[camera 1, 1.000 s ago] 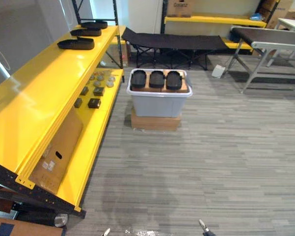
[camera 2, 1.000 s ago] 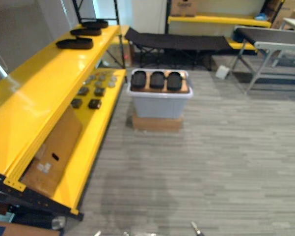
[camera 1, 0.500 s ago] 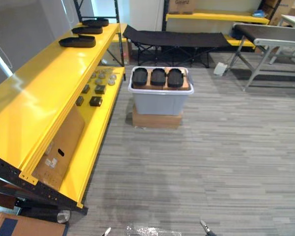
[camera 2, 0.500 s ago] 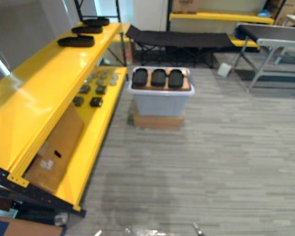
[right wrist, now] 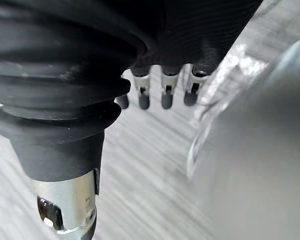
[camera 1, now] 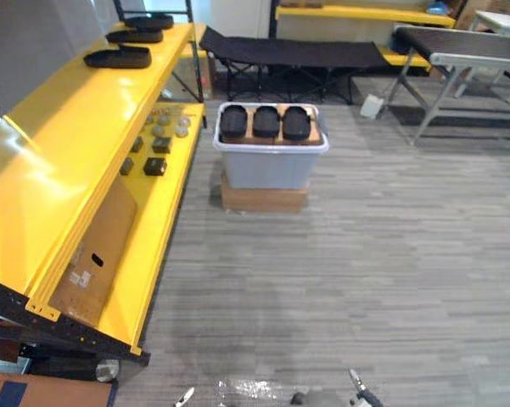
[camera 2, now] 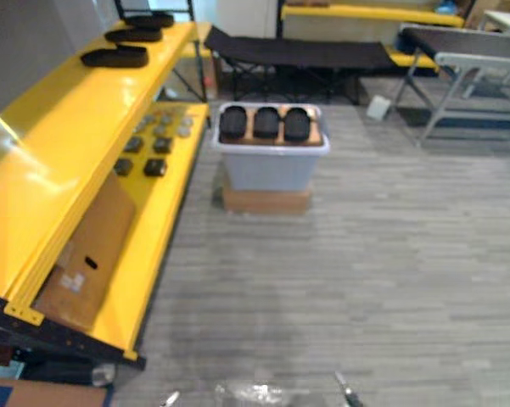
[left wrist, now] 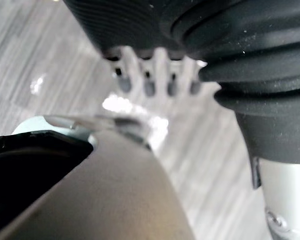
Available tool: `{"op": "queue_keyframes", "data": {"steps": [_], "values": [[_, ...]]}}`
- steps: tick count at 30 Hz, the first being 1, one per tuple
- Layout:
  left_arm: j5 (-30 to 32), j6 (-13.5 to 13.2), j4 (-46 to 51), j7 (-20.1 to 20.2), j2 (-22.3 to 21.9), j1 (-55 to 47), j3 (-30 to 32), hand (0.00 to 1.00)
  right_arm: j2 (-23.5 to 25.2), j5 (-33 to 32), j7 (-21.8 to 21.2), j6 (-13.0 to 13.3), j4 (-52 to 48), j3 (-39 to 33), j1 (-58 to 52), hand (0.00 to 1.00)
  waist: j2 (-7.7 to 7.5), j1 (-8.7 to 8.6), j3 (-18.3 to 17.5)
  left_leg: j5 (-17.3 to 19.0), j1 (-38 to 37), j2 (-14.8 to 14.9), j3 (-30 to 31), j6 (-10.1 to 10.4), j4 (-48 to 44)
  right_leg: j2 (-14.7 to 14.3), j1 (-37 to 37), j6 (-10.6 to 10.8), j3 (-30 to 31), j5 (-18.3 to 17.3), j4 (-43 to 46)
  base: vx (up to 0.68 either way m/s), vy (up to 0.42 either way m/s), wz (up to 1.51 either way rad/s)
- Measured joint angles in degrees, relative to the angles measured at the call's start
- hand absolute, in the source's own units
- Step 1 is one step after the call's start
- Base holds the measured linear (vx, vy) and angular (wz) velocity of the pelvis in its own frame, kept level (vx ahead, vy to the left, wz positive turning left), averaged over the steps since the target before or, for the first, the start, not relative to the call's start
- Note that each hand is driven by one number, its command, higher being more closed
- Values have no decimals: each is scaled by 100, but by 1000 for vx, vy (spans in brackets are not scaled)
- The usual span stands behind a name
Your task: Walk over and take plastic housings, then place them on the shelf
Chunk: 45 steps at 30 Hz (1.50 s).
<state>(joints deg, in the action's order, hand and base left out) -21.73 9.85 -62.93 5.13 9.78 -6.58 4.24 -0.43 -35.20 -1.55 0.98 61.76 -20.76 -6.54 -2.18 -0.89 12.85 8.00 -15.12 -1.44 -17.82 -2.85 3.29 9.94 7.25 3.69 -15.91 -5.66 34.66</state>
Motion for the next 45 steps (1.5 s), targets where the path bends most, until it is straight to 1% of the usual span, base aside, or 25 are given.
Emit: {"op": "queue_keyframes", "data": {"steps": [2,6,9,12,13,15,17,19,22,24,26,27,28,29,30,31,33,34,35,36,37,38,40,43,45], "values": [[58,-2,-30,-3,31,56,-1,0,76,-2,-152,115,4,-7,-185,0,-42,-4,-27,84,28,51,48,6,-77,-81,-30,33,30,-47,-128,92,-14,2],[274,54,-122,-37,-180,284,250,0,35,35,-360,263,-50,-228,-281,0,312,-110,170,180,204,537,270,79,-199,-406,277,-137,-153,-326,-881,162,-43,19],[250,54,-84,-35,-184,183,518,0,96,218,-511,250,-114,-218,-435,0,184,-92,107,320,-107,591,207,442,-264,-220,460,17,-267,-185,-1262,324,-118,14],[241,31,221,-40,-208,-46,663,0,154,396,-739,122,-244,-176,-677,0,34,-107,-129,772,-459,688,258,862,-491,-124,453,-131,-274,150,-1420,448,-286,29],[144,33,227,-68,-416,-80,830,0,87,417,-745,11,-221,-277,-689,0,212,-95,-253,911,-445,980,297,1058,-937,-360,305,-333,-382,200,-1402,482,-334,15],[-49,13,325,-112,-587,-91,1014,0,-17,450,-748,-27,-218,-267,-579,0,357,-54,-350,880,11,1295,320,1106,-2048,-591,92,-439,-416,133,-1652,417,-327,-4],[-50,-13,475,-159,-757,-13,1261,0,-248,549,-752,-34,-208,-258,-458,0,649,1,-358,541,917,1821,559,1181,-4323,-921,-483,-567,-421,83,-2131,451,-296,-8],[-83,-69,507,-164,-799,-13,1301,0,-289,764,-760,-3,-157,-263,-335,0,704,-3,-339,572,1362,2040,511,1138,-5587,-1074,-1101,-609,-407,60,-2522,424,-212,-11],[-122,-55,499,-132,-783,-25,1273,0,-326,988,-774,40,59,-264,60,0,602,120,-278,728,2040,1702,459,1041,-5692,-1068,-1764,-617,-275,63,-2983,375,-143,-27],[-176,-67,541,2,-747,-37,1226,0,-333,1038,-756,48,87,-273,359,0,481,320,-201,752,2417,1091,181,937,-3969,-884,-2002,-569,-104,31,-3210,305,56,-47],[-7,-100,494,2,-703,-120,1118,0,-379,1033,-749,49,-12,-264,484,0,514,330,-148,202,2497,756,-24,806,-2088,-832,-2213,-467,-81,-71,-3390,341,172,-15],[35,-127,431,2,-675,-229,1093,0,-384,1025,-740,41,-30,-240,519,0,503,390,-102,-506,2499,660,-8,643,-1661,-805,-2401,-434,-33,-230,-3479,337,208,0],[60,-135,427,2,-676,-287,1077,0,-382,1024,-737,40,-46,-197,492,0,488,410,-110,-732,2500,646,-17,602,-1682,-794,-2460,-415,2,-308,-3505,382,229,5],[131,-150,337,0,-627,-311,1085,0,-377,1020,-734,35,-47,-86,509,0,398,443,-63,-622,2566,540,-43,245,-1887,-683,-2506,-374,10,-426,-3513,318,176,5],[186,-161,314,-3,-609,-299,1068,0,-404,1017,-738,31,-46,-19,559,0,413,460,-28,-442,2647,562,-63,184,-2134,-668,-2519,-405,26,-459,-3495,404,195,-4],[197,-175,290,-34,-597,-293,1064,0,-453,1018,-747,-6,-20,22,633,0,407,519,122,-70,2811,668,-111,1,-2696,-676,-2585,-240,64,-328,-3495,408,189,-14],[197,-181,191,-53,-541,-349,1077,0,-453,1016,-763,-70,0,134,658,0,299,529,150,266,2645,601,-143,-38,-2817,-545,-2626,-90,325,-241,-3175,401,213,-11],[199,-189,174,-45,-516,-350,1064,0,-452,1016,-785,-143,8,165,644,0,272,517,141,325,2296,476,-171,-53,-2447,-420,-2306,109,484,-333,-2200,369,233,0],[200,-202,183,-43,-481,-346,1009,0,-421,1019,-805,-157,9,202,608,0,231,473,117,311,1903,315,-161,-29,-2036,-150,-1669,680,509,-293,-715,362,219,4],[200,-218,211,-48,-458,-346,992,0,-385,1024,-803,-175,20,208,589,0,208,466,117,307,1747,235,-151,-22,-1885,11,-1355,996,512,-174,19,337,184,13],[194,-289,236,-62,-423,-341,943,0,-309,1041,-791,-214,85,234,547,0,165,451,107,305,1439,113,-151,-22,-1636,329,-829,1006,361,-168,1099,337,143,19],[161,-377,237,-142,-365,-344,825,0,-326,1103,-765,-103,34,222,520,0,137,388,91,263,1099,8,-141,-78,-1408,694,-555,758,-106,-315,1503,425,142,16],[60,-454,241,-224,-327,-237,758,0,-400,1143,-751,-94,136,227,546,0,139,333,102,262,677,24,-85,-77,-1146,863,-411,454,-876,-649,1112,395,54,21],[-31,-495,389,-212,-270,154,473,0,-352,1069,-679,-72,166,225,539,0,179,307,111,321,472,262,215,25,-972,464,-205,365,-1213,-593,-874,308,-63,50],[-29,-419,373,-183,-285,474,346,0,-312,862,-738,-90,164,85,519,0,210,291,129,453,379,463,502,243,-982,183,-24,283,-786,170,-2254,428,-183,61]]}}
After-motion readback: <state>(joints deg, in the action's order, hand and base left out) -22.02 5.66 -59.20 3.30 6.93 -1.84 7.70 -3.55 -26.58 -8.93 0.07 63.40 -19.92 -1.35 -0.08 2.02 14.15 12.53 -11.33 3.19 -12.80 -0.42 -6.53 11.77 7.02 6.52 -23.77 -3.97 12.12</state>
